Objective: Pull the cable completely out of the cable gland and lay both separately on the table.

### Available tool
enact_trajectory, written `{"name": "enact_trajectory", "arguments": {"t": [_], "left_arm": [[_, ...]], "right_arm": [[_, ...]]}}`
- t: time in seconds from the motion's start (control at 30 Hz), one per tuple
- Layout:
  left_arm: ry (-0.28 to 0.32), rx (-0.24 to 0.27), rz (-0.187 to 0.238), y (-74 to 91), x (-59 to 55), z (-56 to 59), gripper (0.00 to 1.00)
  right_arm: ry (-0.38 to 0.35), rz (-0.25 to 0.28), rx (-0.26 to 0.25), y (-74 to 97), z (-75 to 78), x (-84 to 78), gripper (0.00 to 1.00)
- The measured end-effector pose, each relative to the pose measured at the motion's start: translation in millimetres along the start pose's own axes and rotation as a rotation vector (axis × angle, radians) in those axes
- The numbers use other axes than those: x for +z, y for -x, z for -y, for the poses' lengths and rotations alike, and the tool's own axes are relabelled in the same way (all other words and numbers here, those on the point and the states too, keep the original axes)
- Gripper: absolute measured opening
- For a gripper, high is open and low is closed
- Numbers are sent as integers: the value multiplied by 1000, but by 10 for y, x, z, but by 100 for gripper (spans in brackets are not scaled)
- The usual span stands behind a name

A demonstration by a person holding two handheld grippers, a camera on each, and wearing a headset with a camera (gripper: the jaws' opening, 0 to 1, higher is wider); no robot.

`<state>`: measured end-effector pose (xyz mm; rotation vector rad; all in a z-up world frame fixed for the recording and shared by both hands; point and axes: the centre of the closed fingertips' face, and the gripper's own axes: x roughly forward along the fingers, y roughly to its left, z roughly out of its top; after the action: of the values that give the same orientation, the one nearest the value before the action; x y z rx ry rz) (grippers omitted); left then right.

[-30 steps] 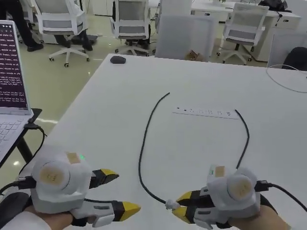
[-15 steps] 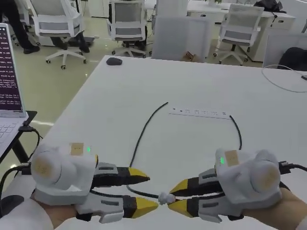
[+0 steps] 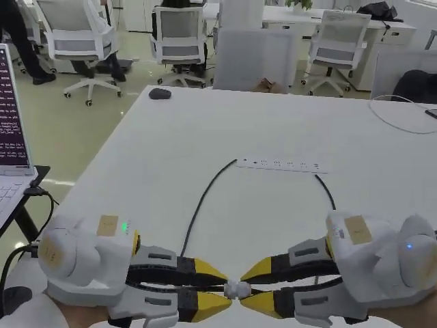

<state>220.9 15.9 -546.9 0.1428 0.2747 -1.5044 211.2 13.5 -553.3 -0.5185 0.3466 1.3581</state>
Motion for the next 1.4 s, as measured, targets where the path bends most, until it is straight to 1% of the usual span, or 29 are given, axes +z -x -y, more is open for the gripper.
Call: {"name": "enact_trajectory", "arguments": {"t": [0.1, 0.17, 0.3, 0.33, 0.4, 0.43, 0.47, 0.53, 0.6, 0.63, 0.67, 0.7, 0.73, 0.8, 0.87, 0.9, 0.93, 0.97, 1.07, 1.13, 1.2, 1.23, 1.27, 1.3, 1.37, 1.4], "left_arm": [[-5, -13, 13, -6, 33, 28, 16], [19, -23, 20, -3, 49, 40, 16], [6, -17, 45, -5, 109, 56, 16], [-3, -14, 61, 1, 142, 59, 16], [5, -10, 100, 16, 214, 62, 16], [0, -12, 114, 24, 241, 68, 16], [1, -14, 122, 30, 257, 71, 16], [11, -23, 134, 44, 292, 77, 16], [64, -38, 154, 59, 324, 75, 16], [72, -37, 162, 74, 331, 61, 16], [75, -39, 164, 82, 334, 52, 16], [101, -34, 166, 93, 345, 38, 16], [113, -32, 167, 100, 353, 32, 16], [106, -32, 164, 117, 373, 45, 15], [59, -27, 155, 121, 404, 70, 16], [23, -21, 155, 121, 418, 69, 16], [-20, -6, 159, 114, 440, 68, 16], [-3, -7, 160, 110, 438, 78, 16], [5, -4, 170, 105, 452, 55, 16], [-6, -2, 166, 96, 453, 52, 16], [-34, -4, 176, 70, 486, 69, 17], [-35, -1, 171, 55, 486, 70, 16], [-34, -2, 163, 61, 472, 57, 16], [-29, -8, 163, 63, 469, 56, 16], [-21, -13, 165, 66, 471, 55, 16], [-16, -16, 163, 71, 474, 58, 16]], "right_arm": [[5, 17, 4, 31, -11, 20, 10], [9, 38, 6, 56, -18, 48, 10], [15, 60, 4, 104, -4, 89, 10], [13, 70, 4, 117, 2, 106, 10], [-2, 107, 3, 155, 19, 153, 10], [-11, 133, 6, 183, 22, 189, 10], [-22, 144, 9, 197, 22, 204, 10], [-28, 163, 14, 220, 21, 233, 10], [-30, 177, 14, 220, 20, 259, 10], [-32, 188, 12, 217, 27, 275, 10], [-43, 197, 12, 213, 31, 289, 10], [-58, 209, 4, 207, 50, 306, 10], [-60, 211, 4, 206, 54, 310, 10], [-64, 220, 9, 205, 55, 338, 10], [-51, 226, 23, 220, 48, 370, 10], [-32, 226, 25, 231, 53, 382, 10], [-31, 227, 25, 238, 63, 387, 10], [-39, 230, 30, 247, 79, 396, 10], [-42, 236, 30, 245, 89, 404, 10], [-39, 231, 33, 246, 91, 398, 10], [-43, 245, 37, 245, 88, 430, 10], [-45, 246, 42, 242, 84, 442, 10], [-40, 236, 39, 238, 89, 430, 10], [-35, 234, 43, 239, 85, 429, 10], [-42, 237, 45, 240, 78, 433, 10], [-59, 243, 45, 236, 72, 440, 10]]}}
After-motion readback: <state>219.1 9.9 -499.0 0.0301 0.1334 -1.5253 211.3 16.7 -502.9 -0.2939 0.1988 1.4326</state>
